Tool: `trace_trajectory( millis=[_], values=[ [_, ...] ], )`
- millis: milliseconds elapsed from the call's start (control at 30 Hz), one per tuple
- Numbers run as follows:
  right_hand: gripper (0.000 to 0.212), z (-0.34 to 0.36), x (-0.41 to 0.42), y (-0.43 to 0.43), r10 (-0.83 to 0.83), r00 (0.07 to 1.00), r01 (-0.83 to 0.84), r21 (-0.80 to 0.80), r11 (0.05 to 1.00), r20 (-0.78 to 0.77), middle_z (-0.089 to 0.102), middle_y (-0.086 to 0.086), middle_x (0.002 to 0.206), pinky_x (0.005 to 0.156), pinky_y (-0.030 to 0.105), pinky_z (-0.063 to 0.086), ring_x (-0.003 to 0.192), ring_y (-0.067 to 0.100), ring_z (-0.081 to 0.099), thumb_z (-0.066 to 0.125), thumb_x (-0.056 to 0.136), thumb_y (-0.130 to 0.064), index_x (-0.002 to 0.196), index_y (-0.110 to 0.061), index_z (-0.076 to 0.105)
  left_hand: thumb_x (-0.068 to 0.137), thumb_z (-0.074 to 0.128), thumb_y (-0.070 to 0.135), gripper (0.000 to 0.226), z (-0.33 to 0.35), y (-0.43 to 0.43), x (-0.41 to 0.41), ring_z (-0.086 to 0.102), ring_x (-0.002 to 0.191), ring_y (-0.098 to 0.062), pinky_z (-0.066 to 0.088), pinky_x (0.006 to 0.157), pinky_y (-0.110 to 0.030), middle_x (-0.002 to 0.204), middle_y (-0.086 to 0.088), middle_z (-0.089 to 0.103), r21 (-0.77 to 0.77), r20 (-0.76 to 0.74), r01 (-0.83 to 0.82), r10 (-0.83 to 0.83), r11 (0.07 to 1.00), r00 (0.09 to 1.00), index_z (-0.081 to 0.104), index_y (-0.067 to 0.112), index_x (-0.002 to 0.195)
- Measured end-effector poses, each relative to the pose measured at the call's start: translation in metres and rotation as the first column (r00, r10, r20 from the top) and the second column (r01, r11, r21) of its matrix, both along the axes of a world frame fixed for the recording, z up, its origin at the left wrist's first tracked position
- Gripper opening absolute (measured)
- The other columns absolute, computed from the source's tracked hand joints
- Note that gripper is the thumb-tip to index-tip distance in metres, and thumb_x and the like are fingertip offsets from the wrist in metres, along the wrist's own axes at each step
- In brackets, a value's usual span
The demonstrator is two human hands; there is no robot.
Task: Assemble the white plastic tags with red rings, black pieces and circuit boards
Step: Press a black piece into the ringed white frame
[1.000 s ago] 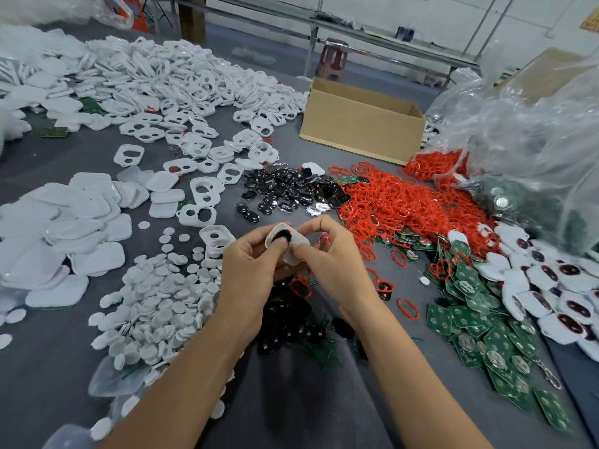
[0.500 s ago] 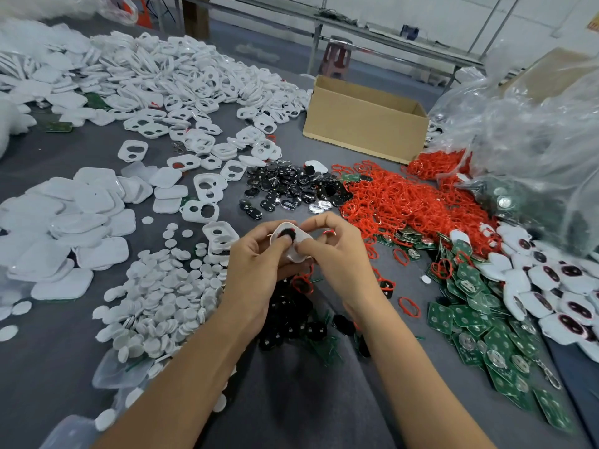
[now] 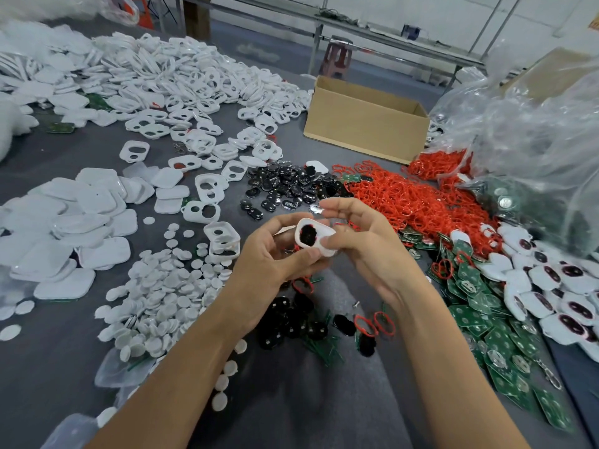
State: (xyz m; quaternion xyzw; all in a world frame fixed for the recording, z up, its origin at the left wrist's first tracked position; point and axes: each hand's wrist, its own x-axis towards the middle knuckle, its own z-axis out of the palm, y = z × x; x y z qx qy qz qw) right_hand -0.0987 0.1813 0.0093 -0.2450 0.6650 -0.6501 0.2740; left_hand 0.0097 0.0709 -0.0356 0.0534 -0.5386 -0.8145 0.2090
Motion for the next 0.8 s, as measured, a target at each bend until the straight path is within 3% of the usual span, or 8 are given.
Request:
trace_trajectory(
  millis=[100, 200, 367, 467, 567, 667, 733, 800],
  values=[
    [0.054, 0.005, 0.0, 0.003, 0.023, 0.999, -0.022, 0.031, 0.999, -0.044, 0.06, 0.008, 0.113, 0.086, 0.048, 0.048, 0.091, 0.029, 0.058, 0.066, 0.055, 0.002, 0.105, -0.019, 0.066, 0.065, 0.078, 0.01, 0.049, 0.001, -0.001, 0.001, 0.07, 0.092, -0.016, 0.057, 0.078, -0.025, 0.103, -0.006, 0.075, -0.057, 0.007, -0.026, 0.027, 0.998, 1.0, 0.06, 0.011, 0.111],
    [0.055, 0.007, 0.003, 0.003, 0.038, 0.997, -0.034, 0.059, 0.998, -0.073, 0.06, 0.009, 0.12, 0.095, 0.053, 0.047, 0.093, 0.03, 0.056, 0.066, 0.057, 0.001, 0.108, -0.019, 0.065, 0.062, 0.079, 0.012, 0.051, 0.002, -0.002, 0.001, 0.069, 0.096, -0.019, 0.056, 0.083, -0.026, 0.107, -0.009, 0.074, -0.082, 0.005, -0.036, 0.036, 0.996, 0.999, 0.059, 0.011, 0.109],
    [0.054, 0.006, 0.0, 0.006, 0.087, 0.996, -0.086, 0.028, 0.996, -0.035, 0.058, 0.015, 0.126, 0.084, 0.045, 0.044, 0.097, 0.029, 0.055, 0.068, 0.069, 0.009, 0.117, -0.015, 0.062, 0.068, 0.081, 0.009, 0.045, 0.002, 0.0, 0.0, 0.068, 0.096, -0.02, 0.056, 0.083, -0.026, 0.108, -0.012, 0.073, -0.037, 0.002, -0.045, 0.046, 0.998, 0.999, 0.062, 0.016, 0.108],
    [0.053, 0.01, 0.002, 0.007, 0.066, 0.998, -0.065, -0.047, 0.997, 0.02, 0.06, 0.013, 0.123, 0.087, 0.035, 0.044, 0.108, 0.026, 0.058, 0.069, 0.068, -0.006, 0.12, -0.011, 0.061, 0.074, 0.078, -0.002, 0.041, 0.0, -0.002, -0.001, 0.067, 0.091, -0.015, 0.056, 0.076, -0.023, 0.1, -0.005, 0.074, -0.004, 0.016, -0.07, 0.07, 0.998, 0.997, 0.062, 0.017, 0.107],
    [0.041, 0.019, 0.005, 0.005, -0.092, 0.98, 0.082, -0.062, 0.995, -0.178, 0.063, 0.001, 0.109, 0.079, 0.021, 0.048, 0.093, 0.013, 0.059, 0.071, 0.075, -0.009, 0.115, -0.015, 0.063, 0.074, 0.075, -0.008, 0.042, -0.003, -0.005, -0.003, 0.068, 0.095, -0.016, 0.056, 0.082, -0.026, 0.103, -0.004, 0.075, 0.027, 0.04, -0.101, 0.1, 0.995, 0.994, 0.06, 0.014, 0.107],
    [0.024, 0.035, 0.016, -0.012, -0.159, 0.904, 0.136, -0.086, 0.987, -0.397, 0.065, -0.005, 0.093, 0.072, 0.017, 0.046, 0.081, 0.01, 0.054, 0.07, 0.083, -0.006, 0.101, -0.022, 0.068, 0.076, 0.072, -0.012, 0.043, -0.003, -0.006, -0.004, 0.067, 0.103, -0.022, 0.053, 0.092, -0.032, 0.111, -0.01, 0.072, 0.054, 0.071, -0.122, 0.118, 0.991, 0.99, 0.057, 0.011, 0.11],
    [0.022, 0.044, 0.031, -0.037, -0.06, 0.861, 0.053, -0.028, 0.998, -0.505, 0.066, -0.007, 0.081, 0.064, 0.013, 0.044, 0.07, 0.008, 0.054, 0.067, 0.085, -0.005, 0.092, -0.026, 0.07, 0.076, 0.073, -0.011, 0.043, -0.003, -0.004, -0.004, 0.065, 0.099, -0.021, 0.051, 0.09, -0.032, 0.109, -0.013, 0.071, 0.061, 0.09, -0.129, 0.123, 0.99, 0.988, 0.057, 0.007, 0.111],
    [0.025, 0.05, 0.052, -0.07, 0.161, 0.771, -0.09, 0.145, 0.985, -0.616, 0.068, -0.005, 0.083, 0.064, 0.015, 0.047, 0.071, 0.008, 0.059, 0.062, 0.087, -0.003, 0.091, -0.026, 0.071, 0.071, 0.073, 0.0, 0.035, -0.005, -0.003, -0.001, 0.063, 0.089, -0.016, 0.052, 0.081, -0.029, 0.098, -0.011, 0.07, 0.036, 0.107, -0.132, 0.128, 0.991, 0.986, 0.061, 0.007, 0.104]
  ],
)
